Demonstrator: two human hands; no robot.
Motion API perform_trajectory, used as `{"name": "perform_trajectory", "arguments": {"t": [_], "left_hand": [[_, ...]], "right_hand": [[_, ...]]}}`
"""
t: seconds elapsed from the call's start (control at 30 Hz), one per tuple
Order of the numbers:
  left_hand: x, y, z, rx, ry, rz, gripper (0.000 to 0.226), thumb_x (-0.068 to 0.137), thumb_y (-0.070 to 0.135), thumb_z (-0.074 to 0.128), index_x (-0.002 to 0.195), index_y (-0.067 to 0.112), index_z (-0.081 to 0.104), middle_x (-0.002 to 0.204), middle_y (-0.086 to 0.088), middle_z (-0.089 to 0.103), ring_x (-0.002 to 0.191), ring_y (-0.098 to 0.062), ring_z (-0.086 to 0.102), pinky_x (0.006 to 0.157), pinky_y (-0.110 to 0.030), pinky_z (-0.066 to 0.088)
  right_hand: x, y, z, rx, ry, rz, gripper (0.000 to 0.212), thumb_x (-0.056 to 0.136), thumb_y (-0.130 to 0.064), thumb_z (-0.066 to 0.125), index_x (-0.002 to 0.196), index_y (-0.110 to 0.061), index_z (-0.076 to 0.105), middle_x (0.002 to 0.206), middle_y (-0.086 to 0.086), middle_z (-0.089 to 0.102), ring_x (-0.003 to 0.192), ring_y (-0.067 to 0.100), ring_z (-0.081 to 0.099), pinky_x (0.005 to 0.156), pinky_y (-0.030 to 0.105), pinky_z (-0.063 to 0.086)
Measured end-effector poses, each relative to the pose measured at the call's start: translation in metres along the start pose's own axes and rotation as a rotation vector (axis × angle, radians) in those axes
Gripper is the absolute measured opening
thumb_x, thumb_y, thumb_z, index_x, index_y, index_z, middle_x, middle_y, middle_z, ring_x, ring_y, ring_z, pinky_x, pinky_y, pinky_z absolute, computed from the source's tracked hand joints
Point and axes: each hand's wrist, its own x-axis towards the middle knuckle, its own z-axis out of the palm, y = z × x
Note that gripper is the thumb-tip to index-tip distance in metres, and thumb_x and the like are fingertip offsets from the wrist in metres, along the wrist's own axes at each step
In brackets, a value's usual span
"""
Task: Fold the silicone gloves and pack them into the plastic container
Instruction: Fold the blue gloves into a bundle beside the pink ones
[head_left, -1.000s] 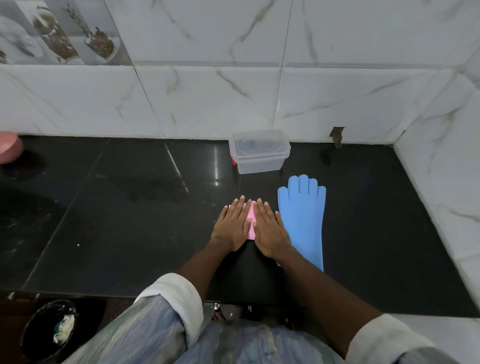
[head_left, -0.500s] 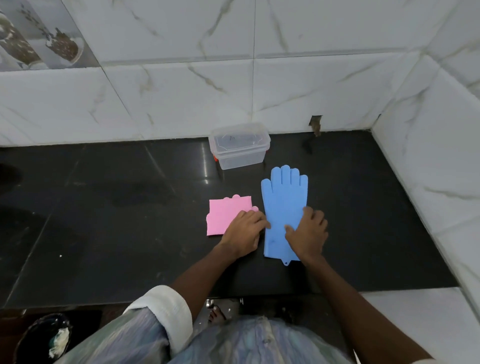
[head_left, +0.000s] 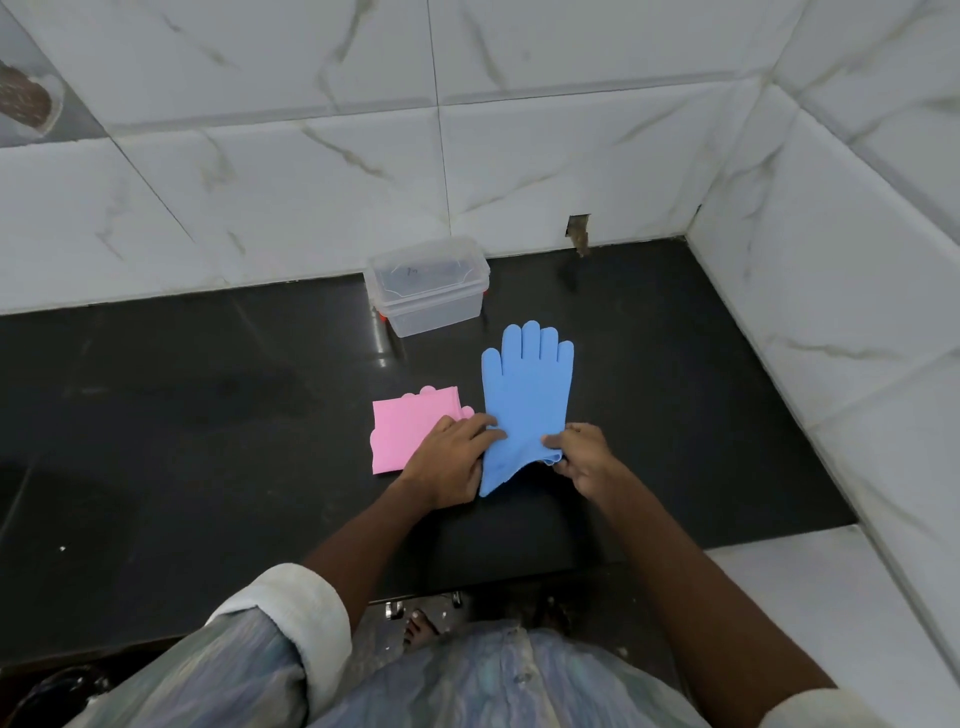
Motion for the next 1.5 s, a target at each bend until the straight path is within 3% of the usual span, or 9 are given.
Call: {"name": "perform_trajectory", "arguments": {"t": [0.2, 0.33, 0.47, 0.6, 0.83, 1.0, 1.07, 1.23, 1.5], "left_hand": [[-0.003, 0.004, -0.001, -0.047, -0.028, -0.021, 0.059, 0.088, 0.040, 0.071, 0.144, 0.027, 0.059, 0.149, 0.007, 0.058, 0.129, -0.014, 0.055, 0.106, -0.032, 0.041], [0.004, 0.014, -0.001, -0.173, 0.174, -0.206, 0.023, 0.096, 0.020, 0.066, 0.116, 0.022, 0.079, 0.116, 0.006, 0.079, 0.108, -0.020, 0.069, 0.094, -0.035, 0.048], [0.010, 0.018, -0.006, -0.304, 0.126, -0.320, 0.020, 0.094, 0.013, 0.064, 0.102, 0.020, 0.080, 0.097, 0.006, 0.080, 0.090, -0.019, 0.072, 0.082, -0.042, 0.057], [0.015, 0.015, -0.009, -0.401, 0.067, -0.365, 0.017, 0.093, 0.015, 0.068, 0.105, 0.021, 0.077, 0.101, 0.004, 0.078, 0.094, -0.019, 0.071, 0.084, -0.043, 0.058], [0.030, 0.017, -0.017, -0.596, 0.029, -0.525, 0.011, 0.091, 0.023, 0.068, 0.086, 0.014, 0.073, 0.084, 0.000, 0.077, 0.080, -0.020, 0.071, 0.081, -0.043, 0.061], [0.044, 0.024, -0.019, -0.523, 0.073, -0.747, 0.031, 0.091, 0.048, 0.066, 0.076, 0.022, 0.059, 0.074, 0.004, 0.064, 0.071, -0.017, 0.062, 0.066, -0.032, 0.048], [0.046, 0.023, -0.018, -0.538, 0.045, -0.751, 0.033, 0.093, 0.051, 0.066, 0.086, 0.018, 0.061, 0.081, 0.003, 0.066, 0.079, -0.018, 0.064, 0.074, -0.036, 0.054], [0.039, 0.018, -0.013, -0.618, 0.028, -0.703, 0.044, 0.096, 0.040, 0.069, 0.083, -0.001, 0.062, 0.091, -0.018, 0.073, 0.083, -0.029, 0.068, 0.086, -0.050, 0.057], [0.037, 0.024, -0.015, -0.370, -0.046, -0.714, 0.027, 0.098, 0.040, 0.060, 0.099, 0.014, 0.066, 0.090, -0.001, 0.069, 0.086, -0.021, 0.067, 0.076, -0.039, 0.057]], "right_hand": [[-0.004, -0.010, -0.005, 0.230, -0.072, 0.147, 0.011, 0.098, 0.009, 0.060, 0.099, 0.002, 0.068, 0.087, 0.012, 0.072, 0.055, 0.015, 0.069, 0.048, 0.014, 0.046], [-0.007, -0.001, -0.004, 0.088, 0.020, 0.115, 0.010, 0.100, 0.000, 0.056, 0.102, -0.002, 0.066, 0.098, 0.016, 0.073, 0.080, 0.027, 0.071, 0.058, 0.030, 0.054], [-0.014, 0.026, -0.018, -0.426, 0.240, -0.316, 0.045, 0.092, 0.003, 0.048, 0.115, -0.028, 0.069, 0.120, -0.001, 0.072, 0.097, 0.019, 0.071, 0.075, 0.034, 0.061], [-0.014, 0.047, -0.042, -0.865, 0.068, -0.795, 0.090, 0.070, 0.023, 0.053, 0.145, -0.025, 0.062, 0.159, -0.003, 0.043, 0.140, 0.020, 0.038, 0.113, 0.030, 0.037], [-0.012, 0.048, -0.032, -0.928, 0.107, -0.955, 0.070, 0.081, -0.010, 0.079, 0.147, -0.020, 0.058, 0.156, -0.004, 0.049, 0.144, 0.016, 0.040, 0.110, 0.033, 0.047], [-0.011, 0.050, -0.019, -0.889, 0.128, -1.038, 0.041, 0.091, -0.013, 0.072, 0.132, -0.014, 0.066, 0.132, -0.001, 0.065, 0.125, 0.014, 0.058, 0.099, 0.029, 0.052], [-0.008, 0.049, -0.017, -0.780, 0.170, -0.973, 0.010, 0.098, -0.011, 0.063, 0.107, -0.013, 0.068, 0.107, 0.001, 0.069, 0.100, 0.017, 0.064, 0.086, 0.036, 0.055], [-0.001, 0.030, -0.023, -0.354, 0.087, -0.542, 0.017, 0.104, -0.015, 0.053, 0.092, -0.018, 0.065, 0.094, 0.004, 0.070, 0.078, 0.016, 0.062, 0.062, 0.035, 0.054], [0.009, 0.007, -0.013, -0.633, 0.153, -0.515, 0.018, 0.098, -0.028, 0.067, 0.096, -0.011, 0.064, 0.089, 0.006, 0.069, 0.080, 0.020, 0.064, 0.075, 0.039, 0.053]]}}
